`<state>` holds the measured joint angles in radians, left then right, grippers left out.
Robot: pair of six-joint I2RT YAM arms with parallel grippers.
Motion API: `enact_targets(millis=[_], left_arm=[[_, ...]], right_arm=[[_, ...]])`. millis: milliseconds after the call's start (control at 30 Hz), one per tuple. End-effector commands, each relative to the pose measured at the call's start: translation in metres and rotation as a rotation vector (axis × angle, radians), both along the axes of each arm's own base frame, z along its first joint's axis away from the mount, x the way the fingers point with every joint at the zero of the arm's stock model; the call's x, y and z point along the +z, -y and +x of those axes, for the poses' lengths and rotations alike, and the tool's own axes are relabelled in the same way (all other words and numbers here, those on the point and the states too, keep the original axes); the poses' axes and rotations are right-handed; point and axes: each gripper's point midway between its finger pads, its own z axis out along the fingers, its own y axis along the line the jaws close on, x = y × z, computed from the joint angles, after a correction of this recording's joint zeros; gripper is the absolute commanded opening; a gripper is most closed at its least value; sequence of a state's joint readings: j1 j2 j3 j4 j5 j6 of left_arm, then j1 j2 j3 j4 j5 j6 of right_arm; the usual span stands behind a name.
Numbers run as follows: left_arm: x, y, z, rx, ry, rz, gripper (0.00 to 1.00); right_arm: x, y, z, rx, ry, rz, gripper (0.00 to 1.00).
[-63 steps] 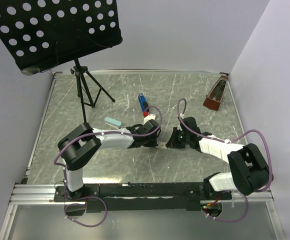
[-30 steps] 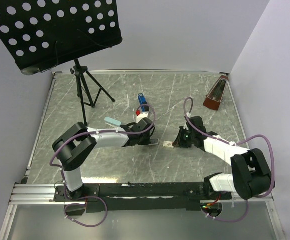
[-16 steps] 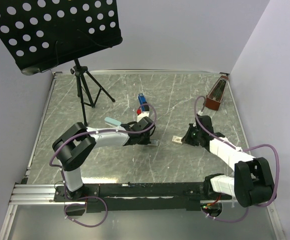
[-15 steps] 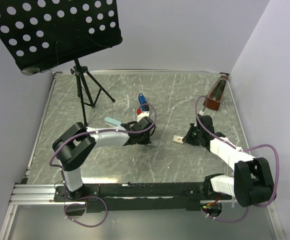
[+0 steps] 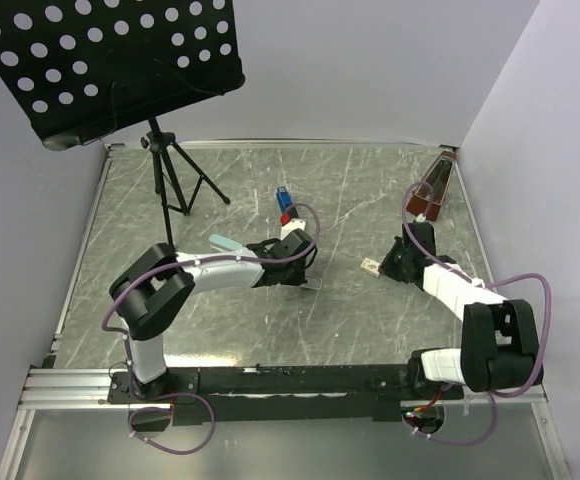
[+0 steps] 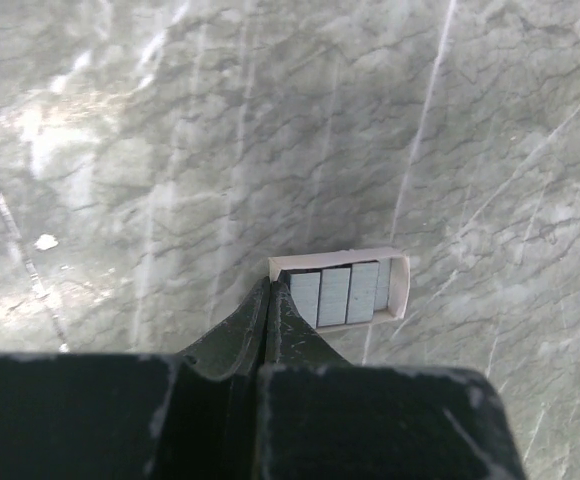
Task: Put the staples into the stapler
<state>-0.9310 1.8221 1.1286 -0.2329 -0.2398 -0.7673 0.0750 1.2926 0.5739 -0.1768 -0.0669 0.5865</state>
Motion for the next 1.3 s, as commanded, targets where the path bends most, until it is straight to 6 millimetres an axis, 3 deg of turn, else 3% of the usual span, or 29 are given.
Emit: enact_targets(millis=[0,167,233,400,500,533,667,733,800,833,900,933,967,1000,1033,1167,1200,1267], left_arm=[[0.009,0.021,0.004,-0.039,0.024,-0.020,0.01],[0.001,0.023,0.002,-0.049,0.014,-0.003,0.03],[0.003,0.023,0.002,-0.046,0.016,-0.007,0.05],[0.009,0.019,0.003,-0.030,0.033,-0.015,0.20],[0.020,0.017,0.005,-0.019,0.049,-0.033,0.31],[0.030,0.017,0.005,-0.016,0.064,-0.052,0.34],[0.060,0.003,0.013,0.019,0.113,-0.096,0.56],[0.086,-0.005,0.016,0.034,0.149,-0.140,0.62],[0.098,-0.021,0.020,0.061,0.166,-0.146,0.73],[0.118,-0.030,0.020,0.074,0.199,-0.175,0.77],[0.130,-0.051,0.023,0.108,0.218,-0.178,0.89],[0.152,-0.061,0.021,0.122,0.255,-0.213,0.94],[0.156,-0.075,0.022,0.147,0.261,-0.209,0.99],[0.161,-0.086,0.019,0.160,0.266,-0.203,0.99],[0.184,-0.100,0.014,0.168,0.311,-0.230,0.99],[0.222,-0.154,0.001,0.213,0.439,-0.203,0.99],[0.240,-0.166,-0.009,0.172,0.508,-0.190,0.99],[0.249,-0.180,-0.020,0.136,0.564,-0.162,0.99]], right_arm=[[0.011,0.007,0.021,-0.036,0.045,-0.013,0.10],[0.013,0.006,0.018,-0.019,0.047,-0.012,0.21],[0.016,0.004,0.014,0.001,0.049,-0.010,0.31],[0.042,0.004,0.009,0.044,0.117,-0.029,0.49],[0.063,-0.004,0.004,0.106,0.184,-0.018,0.62],[0.072,-0.010,0.001,0.136,0.222,-0.002,0.74],[0.095,-0.026,-0.007,0.234,0.316,-0.008,1.00],[0.104,-0.036,-0.011,0.302,0.363,-0.025,1.00],[0.112,-0.044,-0.013,0.359,0.405,-0.031,1.00],[0.116,-0.050,-0.016,0.386,0.429,-0.029,1.00],[0.122,-0.066,-0.021,0.463,0.465,-0.022,1.00],[0.126,-0.072,-0.022,0.487,0.479,-0.018,1.00],[0.128,-0.083,-0.026,0.530,0.491,-0.011,1.00],[0.131,-0.089,-0.027,0.560,0.503,-0.011,1.00],[0.135,-0.096,-0.025,0.587,0.517,-0.005,1.00],[0.142,-0.125,-0.024,0.701,0.542,0.010,1.00],[0.147,-0.136,-0.025,0.734,0.556,0.011,1.00],[0.145,-0.148,-0.019,0.772,0.554,0.000,1.00]])
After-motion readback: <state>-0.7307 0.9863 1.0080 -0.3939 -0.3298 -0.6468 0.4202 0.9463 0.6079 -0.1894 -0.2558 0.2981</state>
